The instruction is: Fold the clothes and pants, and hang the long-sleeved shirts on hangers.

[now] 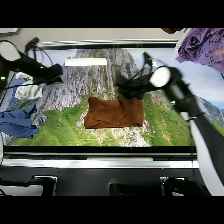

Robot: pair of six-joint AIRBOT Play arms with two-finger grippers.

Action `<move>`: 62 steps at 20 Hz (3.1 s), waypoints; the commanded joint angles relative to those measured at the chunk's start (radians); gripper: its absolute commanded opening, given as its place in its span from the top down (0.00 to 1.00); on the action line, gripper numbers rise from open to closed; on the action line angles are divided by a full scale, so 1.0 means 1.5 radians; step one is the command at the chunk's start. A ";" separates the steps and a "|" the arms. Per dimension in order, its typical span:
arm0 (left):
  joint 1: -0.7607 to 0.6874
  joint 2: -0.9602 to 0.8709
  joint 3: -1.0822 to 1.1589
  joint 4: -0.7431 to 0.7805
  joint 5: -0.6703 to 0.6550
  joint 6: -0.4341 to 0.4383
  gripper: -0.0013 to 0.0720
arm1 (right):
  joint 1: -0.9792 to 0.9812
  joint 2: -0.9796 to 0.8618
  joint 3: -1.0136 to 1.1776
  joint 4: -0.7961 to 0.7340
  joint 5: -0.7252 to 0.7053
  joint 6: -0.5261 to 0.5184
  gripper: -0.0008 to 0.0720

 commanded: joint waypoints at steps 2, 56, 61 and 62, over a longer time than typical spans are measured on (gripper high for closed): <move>0.037 0.026 0.000 0.025 -0.033 0.032 0.96 | 0.094 -0.068 0.001 0.005 -0.110 0.038 0.94; 0.057 0.025 0.000 0.060 -0.033 0.041 0.96 | -0.277 -0.220 -0.250 0.408 0.034 -0.594 0.69; 0.057 0.025 0.000 0.060 -0.033 0.041 0.96 | -0.279 -0.219 -0.168 0.358 0.082 -0.534 0.95; 0.057 0.025 0.000 0.060 -0.033 0.041 0.96 | -0.284 -0.219 -0.128 0.318 0.088 -0.498 0.95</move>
